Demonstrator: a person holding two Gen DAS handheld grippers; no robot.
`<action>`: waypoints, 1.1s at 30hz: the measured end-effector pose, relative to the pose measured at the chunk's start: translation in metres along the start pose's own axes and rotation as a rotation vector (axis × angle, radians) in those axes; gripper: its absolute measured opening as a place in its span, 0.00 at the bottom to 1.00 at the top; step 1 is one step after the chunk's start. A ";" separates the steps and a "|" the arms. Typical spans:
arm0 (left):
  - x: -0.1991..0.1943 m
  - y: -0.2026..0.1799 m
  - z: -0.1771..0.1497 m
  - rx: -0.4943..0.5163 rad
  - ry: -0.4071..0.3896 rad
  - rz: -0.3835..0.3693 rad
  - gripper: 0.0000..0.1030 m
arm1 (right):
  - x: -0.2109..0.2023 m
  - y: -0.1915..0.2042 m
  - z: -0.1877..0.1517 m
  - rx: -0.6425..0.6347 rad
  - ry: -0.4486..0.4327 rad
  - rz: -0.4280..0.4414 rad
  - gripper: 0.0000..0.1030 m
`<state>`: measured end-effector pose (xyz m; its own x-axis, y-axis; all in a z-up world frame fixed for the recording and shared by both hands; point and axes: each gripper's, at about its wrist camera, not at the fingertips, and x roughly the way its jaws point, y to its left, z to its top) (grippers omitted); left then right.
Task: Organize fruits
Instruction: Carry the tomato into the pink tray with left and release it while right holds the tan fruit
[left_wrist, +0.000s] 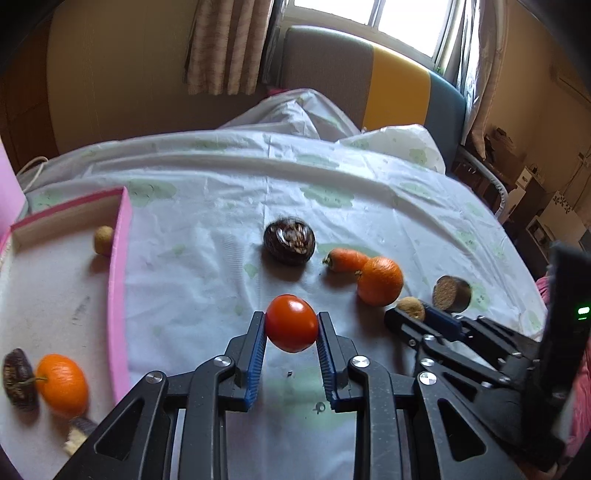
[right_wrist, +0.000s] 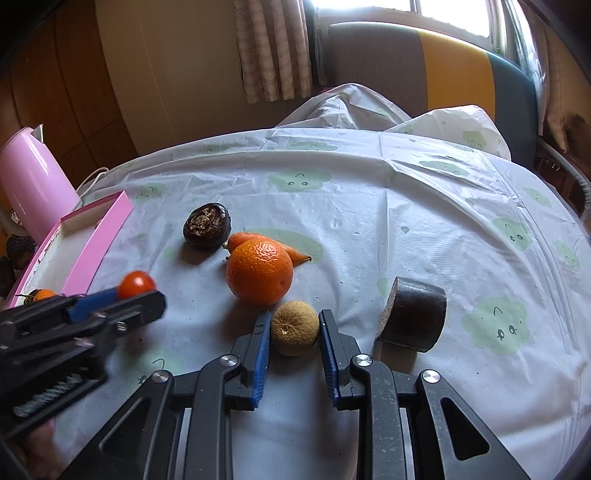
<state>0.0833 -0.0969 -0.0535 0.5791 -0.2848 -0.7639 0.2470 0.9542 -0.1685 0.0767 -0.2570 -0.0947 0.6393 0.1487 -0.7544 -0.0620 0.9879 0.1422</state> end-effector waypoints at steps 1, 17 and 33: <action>-0.009 0.001 0.001 0.000 -0.014 -0.005 0.26 | 0.000 0.000 0.000 -0.001 0.000 -0.001 0.25; -0.058 0.143 0.002 -0.267 -0.039 0.151 0.26 | 0.000 0.005 -0.001 -0.031 0.002 -0.037 0.25; -0.043 0.179 -0.013 -0.341 0.004 0.216 0.34 | 0.001 0.007 -0.001 -0.039 0.002 -0.047 0.25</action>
<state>0.0924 0.0870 -0.0593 0.5863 -0.0750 -0.8066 -0.1519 0.9679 -0.2004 0.0763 -0.2501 -0.0947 0.6406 0.1023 -0.7610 -0.0622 0.9947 0.0814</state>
